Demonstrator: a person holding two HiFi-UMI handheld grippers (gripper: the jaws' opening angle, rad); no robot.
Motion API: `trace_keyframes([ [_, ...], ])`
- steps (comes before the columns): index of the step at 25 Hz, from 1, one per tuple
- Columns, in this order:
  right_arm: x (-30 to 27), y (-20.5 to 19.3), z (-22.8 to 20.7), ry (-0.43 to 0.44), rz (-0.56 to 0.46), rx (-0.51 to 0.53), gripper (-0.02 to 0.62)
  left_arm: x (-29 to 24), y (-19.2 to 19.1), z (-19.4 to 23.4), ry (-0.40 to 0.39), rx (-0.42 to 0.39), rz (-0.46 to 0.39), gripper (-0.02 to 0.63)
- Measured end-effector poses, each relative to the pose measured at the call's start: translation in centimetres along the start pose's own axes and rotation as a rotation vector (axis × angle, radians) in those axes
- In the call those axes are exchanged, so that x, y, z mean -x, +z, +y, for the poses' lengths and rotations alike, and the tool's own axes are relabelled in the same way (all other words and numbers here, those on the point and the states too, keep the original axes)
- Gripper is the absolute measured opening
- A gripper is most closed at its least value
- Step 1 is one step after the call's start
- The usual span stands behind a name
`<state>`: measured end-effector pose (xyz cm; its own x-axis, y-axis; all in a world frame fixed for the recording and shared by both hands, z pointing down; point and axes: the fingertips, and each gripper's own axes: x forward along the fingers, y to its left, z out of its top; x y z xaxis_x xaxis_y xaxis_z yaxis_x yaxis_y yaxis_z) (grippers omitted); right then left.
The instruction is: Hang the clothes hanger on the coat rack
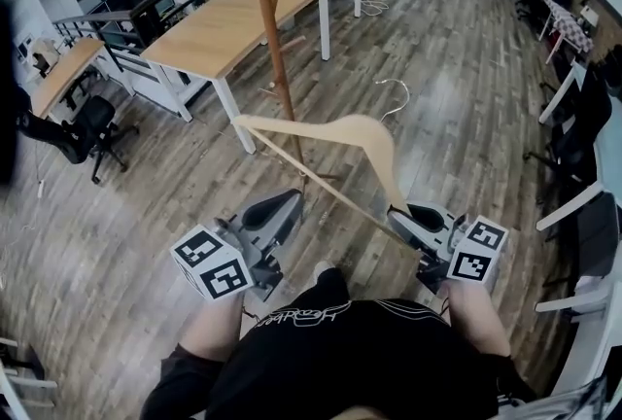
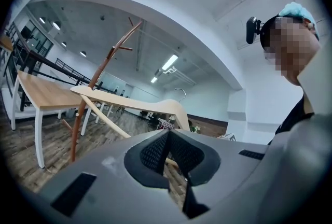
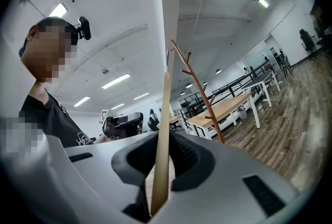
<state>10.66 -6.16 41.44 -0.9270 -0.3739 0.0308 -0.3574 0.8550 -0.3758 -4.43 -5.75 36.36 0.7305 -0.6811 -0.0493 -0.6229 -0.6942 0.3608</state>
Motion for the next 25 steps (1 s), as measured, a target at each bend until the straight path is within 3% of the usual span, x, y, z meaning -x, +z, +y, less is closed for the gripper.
trace_keyframes([
  [6, -6.0, 2.7, -6.2, 0.017, 0.036, 0.006, 0.078, -3.9, 2.4, 7.8, 0.023, 0.033, -0.014, 0.008],
  [14, -15.5, 8.1, -13.8, 0.058, 0.049, 0.05, 0.078, -7.3, 7.2, 18.4, 0.055, 0.011, -0.029, 0.008],
  [25, -23.0, 13.9, -17.7, 0.15, 0.063, 0.14, 0.078, -8.2, 11.4, 24.1, 0.131, -0.03, -0.073, 0.008],
])
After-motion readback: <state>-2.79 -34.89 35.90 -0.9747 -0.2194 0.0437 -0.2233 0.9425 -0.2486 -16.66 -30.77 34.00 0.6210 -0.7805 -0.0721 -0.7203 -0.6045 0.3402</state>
